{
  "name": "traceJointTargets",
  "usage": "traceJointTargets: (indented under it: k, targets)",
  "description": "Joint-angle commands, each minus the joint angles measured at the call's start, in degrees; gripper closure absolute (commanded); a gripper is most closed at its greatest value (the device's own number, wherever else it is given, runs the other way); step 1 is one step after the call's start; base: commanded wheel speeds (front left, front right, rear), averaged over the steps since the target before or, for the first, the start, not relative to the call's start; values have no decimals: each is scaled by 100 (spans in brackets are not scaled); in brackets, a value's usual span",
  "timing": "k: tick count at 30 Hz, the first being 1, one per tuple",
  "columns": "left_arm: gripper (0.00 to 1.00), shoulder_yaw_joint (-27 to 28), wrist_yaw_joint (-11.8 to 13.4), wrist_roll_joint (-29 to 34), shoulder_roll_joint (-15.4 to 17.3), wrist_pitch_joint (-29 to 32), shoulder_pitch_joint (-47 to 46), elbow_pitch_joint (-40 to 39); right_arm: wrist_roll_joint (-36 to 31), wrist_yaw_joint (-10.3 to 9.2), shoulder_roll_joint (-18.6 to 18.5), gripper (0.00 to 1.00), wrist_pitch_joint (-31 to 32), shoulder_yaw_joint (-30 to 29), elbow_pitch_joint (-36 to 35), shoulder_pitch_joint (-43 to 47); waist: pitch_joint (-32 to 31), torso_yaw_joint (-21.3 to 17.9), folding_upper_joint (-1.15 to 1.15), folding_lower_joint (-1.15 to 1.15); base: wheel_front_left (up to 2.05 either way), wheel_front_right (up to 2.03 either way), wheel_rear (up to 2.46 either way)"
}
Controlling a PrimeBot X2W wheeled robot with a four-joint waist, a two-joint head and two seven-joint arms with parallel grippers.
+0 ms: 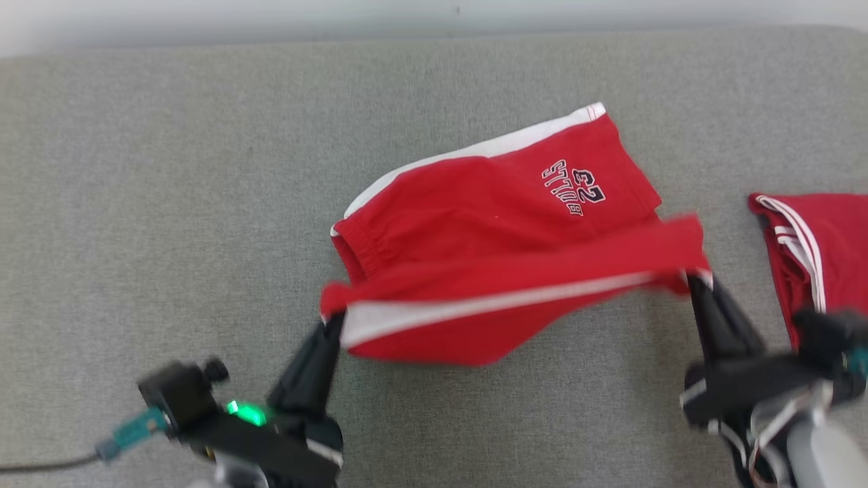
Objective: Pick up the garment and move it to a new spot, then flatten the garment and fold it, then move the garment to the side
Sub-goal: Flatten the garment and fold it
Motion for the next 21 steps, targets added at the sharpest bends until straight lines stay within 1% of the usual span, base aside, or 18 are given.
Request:
traceJointTargets:
  k: [1,3,4,8,9,12,13,15,21]
  targets:
    - [100,100,2,-60,11,53,-263,46,11,-7,-152,100,81,25,104,-370,146,-27,1,0,0,0,0]
    - [100,123,9,-52,1,126,-538,200,127,-8,-229,100,125,110,262,-785,248,4,1,0,0,0,0]
    - [100,148,2,-22,-6,123,-683,272,109,-8,-329,100,166,160,389,-977,303,21,1,0,0,0,0]
    - [100,89,-90,-9,-139,193,-1312,735,231,-7,-582,100,226,345,911,-1769,545,170,1,0,0,0,0]
    - [100,66,-102,-1,-187,195,-1449,873,323,-7,-592,100,206,404,1023,-1940,601,212,1,0,0,0,0]
    - [100,36,-154,122,-295,88,-1871,1291,434,-7,-737,100,207,572,1436,-2438,778,315,1,0,0,0,0]
    - [100,36,-154,122,-295,88,-1871,1291,434,-7,-737,100,207,572,1436,-2438,778,315,1,0,0,0,0]
    - [100,29,-175,213,-341,-19,-2096,1566,490,-7,-839,100,205,726,1723,-2721,871,376,1,0,0,0,0]
    - [100,-41,-346,201,-535,-296,-2580,2301,756,-7,-1016,100,132,1184,2558,-3446,1034,518,1,0,0,0,0]
